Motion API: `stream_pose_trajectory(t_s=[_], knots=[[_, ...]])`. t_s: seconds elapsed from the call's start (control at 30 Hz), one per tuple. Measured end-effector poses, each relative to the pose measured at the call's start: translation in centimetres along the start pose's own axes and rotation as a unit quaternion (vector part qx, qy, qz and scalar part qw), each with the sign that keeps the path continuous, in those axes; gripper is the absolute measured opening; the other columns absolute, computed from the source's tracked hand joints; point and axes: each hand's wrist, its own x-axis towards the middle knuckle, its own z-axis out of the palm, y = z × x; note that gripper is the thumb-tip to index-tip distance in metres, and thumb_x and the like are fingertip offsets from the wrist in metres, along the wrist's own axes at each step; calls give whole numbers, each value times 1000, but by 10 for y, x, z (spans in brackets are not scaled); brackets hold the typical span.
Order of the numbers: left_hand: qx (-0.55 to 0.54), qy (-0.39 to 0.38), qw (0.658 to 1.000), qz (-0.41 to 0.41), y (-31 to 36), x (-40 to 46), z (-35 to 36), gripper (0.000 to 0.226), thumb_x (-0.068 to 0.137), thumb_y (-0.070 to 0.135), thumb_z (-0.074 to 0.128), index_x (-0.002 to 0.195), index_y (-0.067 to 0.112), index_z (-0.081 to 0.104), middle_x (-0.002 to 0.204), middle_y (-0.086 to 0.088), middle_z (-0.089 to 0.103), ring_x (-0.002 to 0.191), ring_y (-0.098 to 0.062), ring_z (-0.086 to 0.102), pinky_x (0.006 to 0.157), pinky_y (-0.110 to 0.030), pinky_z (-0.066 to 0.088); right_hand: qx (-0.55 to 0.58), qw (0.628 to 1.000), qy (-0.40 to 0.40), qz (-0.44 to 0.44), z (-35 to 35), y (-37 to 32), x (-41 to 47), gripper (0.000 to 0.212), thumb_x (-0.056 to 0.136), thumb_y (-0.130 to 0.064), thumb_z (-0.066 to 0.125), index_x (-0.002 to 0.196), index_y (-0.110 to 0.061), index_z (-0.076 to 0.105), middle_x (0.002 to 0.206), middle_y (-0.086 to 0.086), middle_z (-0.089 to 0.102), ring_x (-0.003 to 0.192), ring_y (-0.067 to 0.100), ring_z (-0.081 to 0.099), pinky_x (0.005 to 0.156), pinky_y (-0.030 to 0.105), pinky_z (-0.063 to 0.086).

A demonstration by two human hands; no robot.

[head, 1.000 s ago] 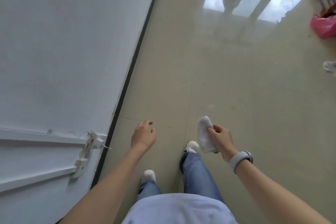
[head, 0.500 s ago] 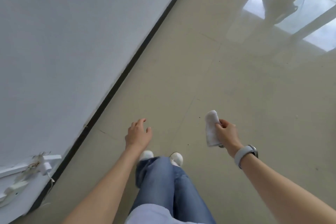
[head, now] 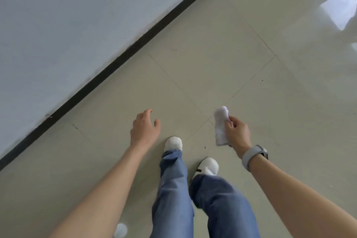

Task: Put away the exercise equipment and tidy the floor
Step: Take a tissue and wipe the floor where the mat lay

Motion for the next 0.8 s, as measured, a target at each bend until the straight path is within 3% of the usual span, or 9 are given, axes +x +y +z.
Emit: stream_pose_trajectory(t_s=[0.17, 0.23, 0.33, 0.43, 0.53, 0.63, 0.8], knots=[[-38, 25, 998, -37, 12, 45, 57, 50, 93, 19, 45, 141, 11, 32, 145, -12, 36, 134, -28, 34, 109, -40, 30, -82, 994, -49, -61, 13, 12, 78, 22, 89, -10, 39, 68, -9, 46, 59, 2, 35, 57, 19, 31, 51, 26, 21], [-67, 37, 994, -72, 9, 60, 81, 51, 93, 19, 44, 142, 13, 30, 147, -11, 33, 136, -27, 31, 110, -40, 28, -143, 982, -79, -92, 24, 18, 108, 21, 91, -10, 37, 89, -9, 58, 75, 6, 46, 64, 21, 41, 52, 26, 28], [-107, 67, 984, -124, -10, 86, 122, 53, 93, 17, 44, 143, 14, 28, 148, -12, 31, 137, -28, 30, 110, -40, 27, -232, 952, -137, -145, 51, 33, 156, 37, 92, -9, 34, 125, -11, 51, 102, 13, 52, 74, 24, 49, 63, 29, 38], [-122, 82, 974, -173, -46, 105, 166, 55, 91, 16, 47, 143, 13, 28, 147, -15, 31, 136, -31, 31, 111, -38, 26, -284, 924, -170, -188, 85, 56, 199, 45, 90, -9, 34, 133, -16, 45, 114, 16, 51, 89, 33, 54, 75, 39, 47], [-99, 83, 975, -183, -92, 126, 212, 56, 91, 18, 48, 143, 14, 29, 148, -14, 32, 137, -30, 29, 112, -38, 25, -311, 910, -144, -233, 119, 75, 246, 44, 91, -11, 35, 133, -17, 45, 112, 16, 52, 90, 34, 54, 74, 42, 49], [-48, 79, 982, -164, -141, 156, 256, 57, 92, 22, 47, 144, 17, 26, 151, -9, 26, 139, -29, 23, 110, -43, 26, -347, 881, -58, -316, 158, 90, 289, 40, 92, -11, 37, 131, -15, 46, 112, 16, 51, 92, 35, 51, 63, 35, 39], [26, 96, 984, -149, -207, 186, 308, 61, 93, 29, 45, 147, 24, 18, 158, -6, 9, 144, -30, 8, 112, -49, 23, -373, 841, 20, -391, 224, 138, 327, 43, 90, -8, 41, 132, -14, 44, 111, 18, 51, 101, 35, 46, 67, 38, 37]])
